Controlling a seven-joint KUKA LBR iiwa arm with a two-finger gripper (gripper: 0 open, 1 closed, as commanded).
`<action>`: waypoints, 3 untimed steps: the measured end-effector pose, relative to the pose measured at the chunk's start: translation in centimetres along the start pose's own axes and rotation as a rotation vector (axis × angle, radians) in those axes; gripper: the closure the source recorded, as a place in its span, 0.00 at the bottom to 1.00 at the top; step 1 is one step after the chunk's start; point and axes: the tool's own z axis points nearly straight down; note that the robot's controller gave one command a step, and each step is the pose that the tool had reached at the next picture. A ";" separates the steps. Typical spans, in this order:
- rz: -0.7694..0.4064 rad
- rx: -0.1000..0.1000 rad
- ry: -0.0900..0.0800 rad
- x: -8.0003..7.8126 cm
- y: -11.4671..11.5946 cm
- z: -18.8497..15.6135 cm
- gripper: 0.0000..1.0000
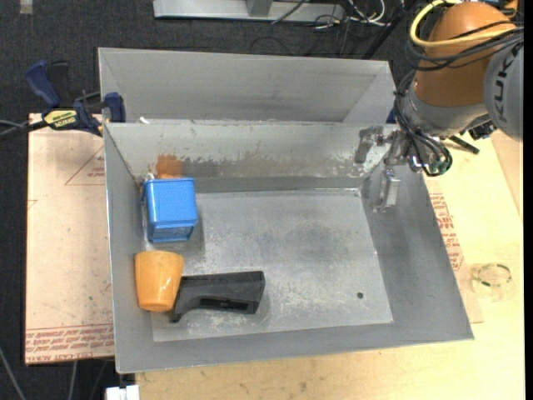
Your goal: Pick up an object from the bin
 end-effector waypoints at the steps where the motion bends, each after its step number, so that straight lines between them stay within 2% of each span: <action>1: -0.001 0.001 -0.007 -0.1 0.0 -0.5 0.00; 2: 0.005 0.001 -0.007 4.1 5.1 3.5 0.00; 3: -0.030 -0.003 0.003 6.3 8.6 5.8 0.00</action>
Offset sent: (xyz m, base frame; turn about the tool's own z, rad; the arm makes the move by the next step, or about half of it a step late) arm -0.0555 0.0709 -0.0496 0.0035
